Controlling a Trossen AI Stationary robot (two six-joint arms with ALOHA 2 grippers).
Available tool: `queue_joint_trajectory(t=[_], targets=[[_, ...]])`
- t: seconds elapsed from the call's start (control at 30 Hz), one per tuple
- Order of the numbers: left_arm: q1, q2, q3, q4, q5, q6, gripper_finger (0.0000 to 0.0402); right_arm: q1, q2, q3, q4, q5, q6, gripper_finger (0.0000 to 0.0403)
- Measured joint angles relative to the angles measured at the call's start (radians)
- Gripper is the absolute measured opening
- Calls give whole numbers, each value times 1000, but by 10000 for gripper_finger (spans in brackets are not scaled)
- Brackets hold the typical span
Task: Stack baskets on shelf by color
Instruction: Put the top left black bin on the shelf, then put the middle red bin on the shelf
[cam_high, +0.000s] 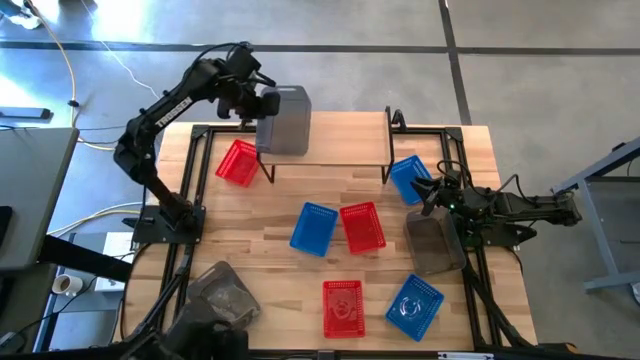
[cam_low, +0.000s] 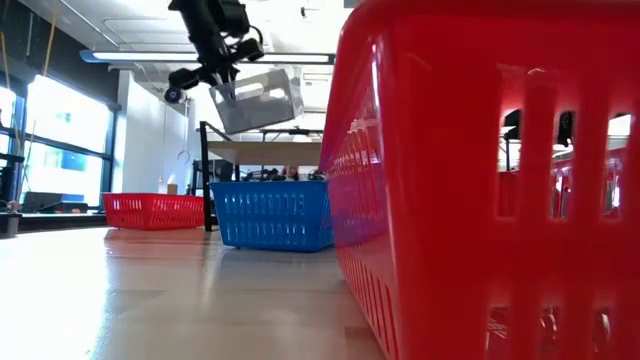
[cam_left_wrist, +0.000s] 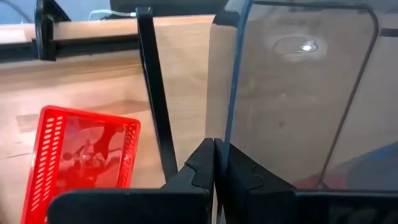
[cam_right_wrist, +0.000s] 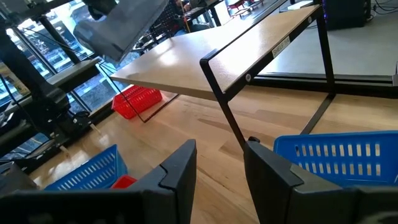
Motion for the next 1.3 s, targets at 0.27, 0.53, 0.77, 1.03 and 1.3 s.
queue_joint_trajectory(t=[0.27,0.53,0.77,1.03,1.3], targets=[[1,44,0,-27,-6,-1,0,0,0,0,0,0,-2,117],[2,65,0,-27,-37,-2,2,0,0,0,0,0,-2,117],[2,63,0,-23,-46,-4,30,0,0,0,0,0,-2,117],[2,62,0,-23,-46,-2,61,0,0,0,0,0,-2,117],[2,31,0,2,-26,32,72,0,0,0,0,0,-2,117]])
